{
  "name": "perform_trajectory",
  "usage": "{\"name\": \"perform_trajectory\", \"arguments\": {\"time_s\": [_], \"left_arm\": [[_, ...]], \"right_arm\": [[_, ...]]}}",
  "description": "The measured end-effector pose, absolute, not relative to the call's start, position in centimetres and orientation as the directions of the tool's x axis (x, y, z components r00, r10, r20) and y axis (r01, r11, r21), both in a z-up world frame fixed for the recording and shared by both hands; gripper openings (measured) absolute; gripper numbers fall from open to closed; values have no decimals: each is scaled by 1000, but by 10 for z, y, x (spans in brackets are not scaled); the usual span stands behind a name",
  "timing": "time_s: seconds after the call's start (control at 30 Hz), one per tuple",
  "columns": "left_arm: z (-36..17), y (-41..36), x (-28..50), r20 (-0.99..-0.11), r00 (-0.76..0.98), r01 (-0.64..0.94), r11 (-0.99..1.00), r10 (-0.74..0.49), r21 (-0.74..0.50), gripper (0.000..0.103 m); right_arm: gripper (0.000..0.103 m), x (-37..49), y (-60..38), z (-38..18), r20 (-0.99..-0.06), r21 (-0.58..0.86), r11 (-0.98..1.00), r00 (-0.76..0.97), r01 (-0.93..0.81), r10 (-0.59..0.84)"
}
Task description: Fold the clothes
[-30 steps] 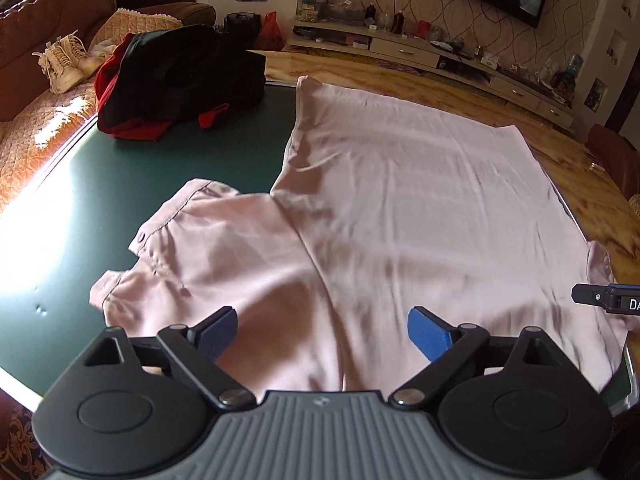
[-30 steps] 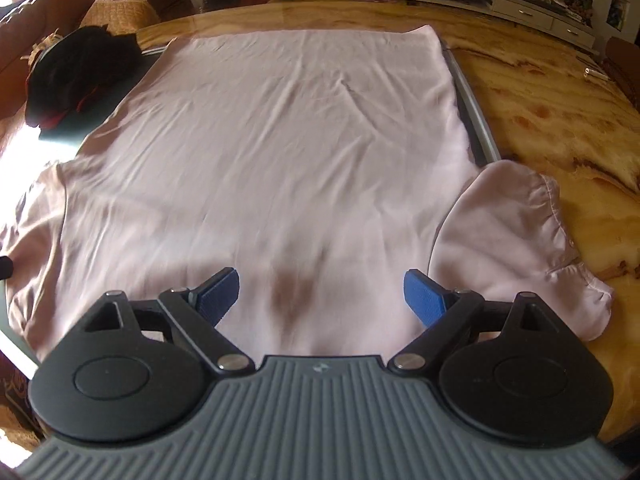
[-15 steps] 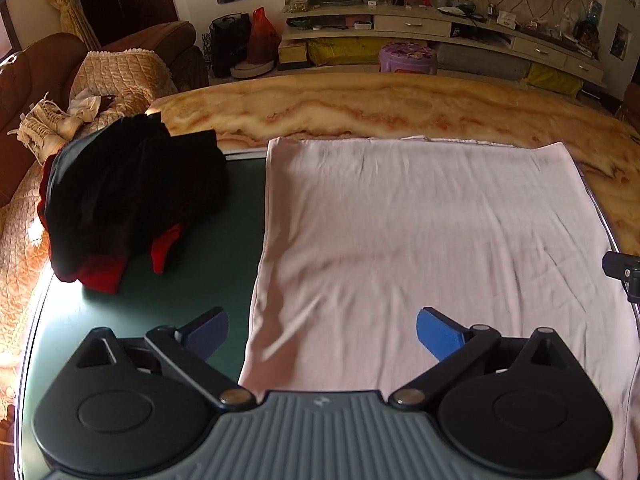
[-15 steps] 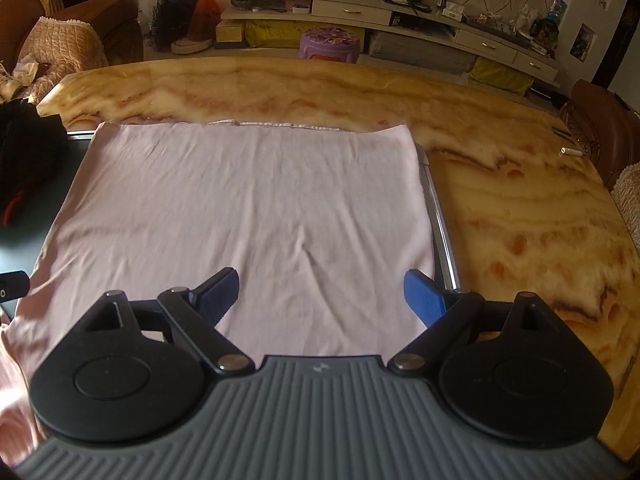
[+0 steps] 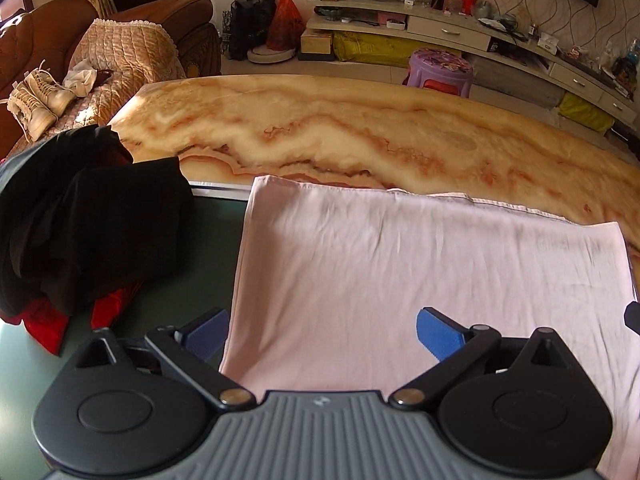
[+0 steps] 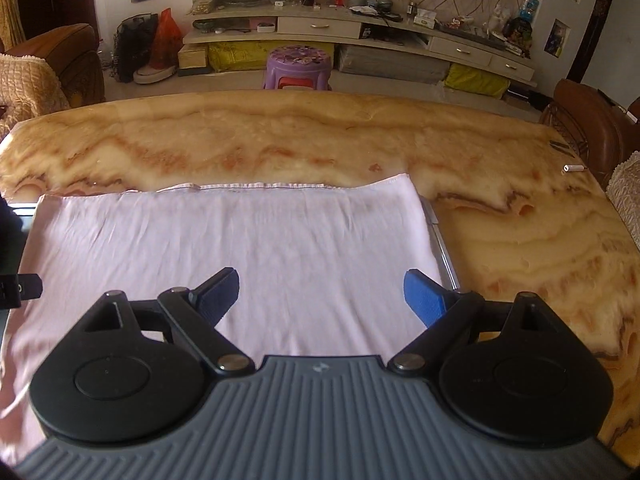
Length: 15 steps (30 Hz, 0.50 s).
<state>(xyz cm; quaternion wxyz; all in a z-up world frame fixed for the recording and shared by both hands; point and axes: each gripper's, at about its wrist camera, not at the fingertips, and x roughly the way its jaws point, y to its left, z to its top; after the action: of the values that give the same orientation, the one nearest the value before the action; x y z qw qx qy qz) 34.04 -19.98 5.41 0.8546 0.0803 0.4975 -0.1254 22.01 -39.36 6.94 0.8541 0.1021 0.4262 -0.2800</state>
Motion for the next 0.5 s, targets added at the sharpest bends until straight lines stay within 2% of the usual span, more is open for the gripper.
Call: {"name": "perform_trajectory", "arguments": {"time_s": [0.13,0.5], "left_arm": [[50,-209,352,-871,475,298,954,-129,21,103],[45,-222,367,-860,488,320,947,-150,16,103]], "right_arm": [[97,232,-408,60,-799,-5,810,485,586,-356],[97,261,-409,49,-798,-50,827,476,559,-370]]}}
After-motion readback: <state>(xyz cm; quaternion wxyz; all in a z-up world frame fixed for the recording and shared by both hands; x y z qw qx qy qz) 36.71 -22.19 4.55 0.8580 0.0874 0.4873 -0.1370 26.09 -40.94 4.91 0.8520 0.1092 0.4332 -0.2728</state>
